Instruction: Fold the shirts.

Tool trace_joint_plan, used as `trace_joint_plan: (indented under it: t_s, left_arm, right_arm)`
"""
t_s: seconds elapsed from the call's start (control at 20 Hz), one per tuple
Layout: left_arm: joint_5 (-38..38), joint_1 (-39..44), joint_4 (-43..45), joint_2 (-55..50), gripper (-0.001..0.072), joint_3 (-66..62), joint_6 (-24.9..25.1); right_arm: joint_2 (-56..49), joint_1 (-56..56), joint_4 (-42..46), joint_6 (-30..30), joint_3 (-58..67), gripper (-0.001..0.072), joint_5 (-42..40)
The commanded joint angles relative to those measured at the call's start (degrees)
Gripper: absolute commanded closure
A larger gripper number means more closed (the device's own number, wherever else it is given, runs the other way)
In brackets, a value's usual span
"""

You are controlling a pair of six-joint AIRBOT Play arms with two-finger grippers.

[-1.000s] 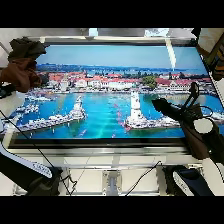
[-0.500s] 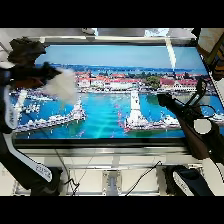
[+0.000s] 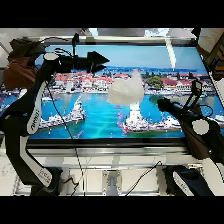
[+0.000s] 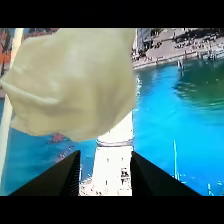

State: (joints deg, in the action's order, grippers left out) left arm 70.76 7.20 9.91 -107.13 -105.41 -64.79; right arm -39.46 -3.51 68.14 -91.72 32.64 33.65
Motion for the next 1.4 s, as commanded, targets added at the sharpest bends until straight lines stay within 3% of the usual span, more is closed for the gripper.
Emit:
trace_joint_plan:
  t_s: [0.0, 0.1, 0.2, 0.25, 0.3, 0.4, 0.5, 0.6, 0.85, 1.0, 1.1, 1.2, 1.35]
  left_arm:
    - [4.0, -3.5, 0.8, 0.2, 0.0067, -0.8, -4.9]
    - [2.2, -4.3, 7.8, 0.2, 0.0067, -0.8, -10.3]
    - [0.8, -3.5, 15.8, 0.2, 0.0067, -0.8, -13.7]
    - [0.9, -2.8, 17.5, 0.2, 0.0067, -0.8, -13.9]
    - [0.9, -2.3, 17.5, 0.2, 0.0067, -0.8, -13.9]
    - [0.9, -1.2, 16.7, 0.2, 0.0067, -0.8, -13.8]
    - [1.2, -0.7, 16.7, 0.2, 0.0067, -0.8, -13.6]
    - [1.6, -0.5, 16.7, 0.2, 0.0068, -0.8, -13.6]
    - [1.9, -0.5, 16.7, 0.2, 0.0068, -0.8, -12.7]
    - [2.4, -0.5, 16.7, 0.2, 0.0068, -0.8, -12.7]
    - [2.6, -0.5, 16.7, 0.2, 0.0068, -0.8, -12.7]
    - [2.6, -0.5, 16.7, 0.2, 0.0068, -0.8, -11.7]
    - [2.9, -0.5, 16.7, 0.2, 0.0068, -0.8, -11.7]
  right_arm:
    - [-0.1, 0.1, 4.2, 0.0, 0.0, 0.0322, 1.7]
    - [-1.7, 1.6, 2.0, 0.0, 0.0, 0.0322, -4.6]
    - [-7.7, 4.0, -5.2, 1.0, 0.0, 0.0322, -7.5]
    - [-12.3, 4.8, -10.6, 4.4, 0.0, 0.0321, -8.0]
    - [-17.2, 4.8, -17.7, 9.3, 0.1, 0.0322, -8.5]
    - [-28.4, 4.6, -36.3, 26.6, 1.6, 0.0315, -6.8]
    - [-37.2, 4.6, -53.2, 42.3, 5.8, 0.0231, -1.8]
    - [-42.9, 4.5, -63.6, 52.0, 12.3, 0.0237, 1.0]
    - [-47.3, 4.4, -62.3, 51.1, 25.2, 0.0284, -7.8]
    - [-51.4, 4.3, -59.9, 46.9, 28.2, 0.0284, -5.6]
    - [-52.6, 4.3, -57.3, 45.8, 28.3, 0.0287, -3.5]
    - [-52.6, 4.4, -54.9, 45.2, 28.3, 0.0341, -4.0]
    - [-51.9, 4.4, -50.8, 45.2, 28.4, 0.0345, -5.8]
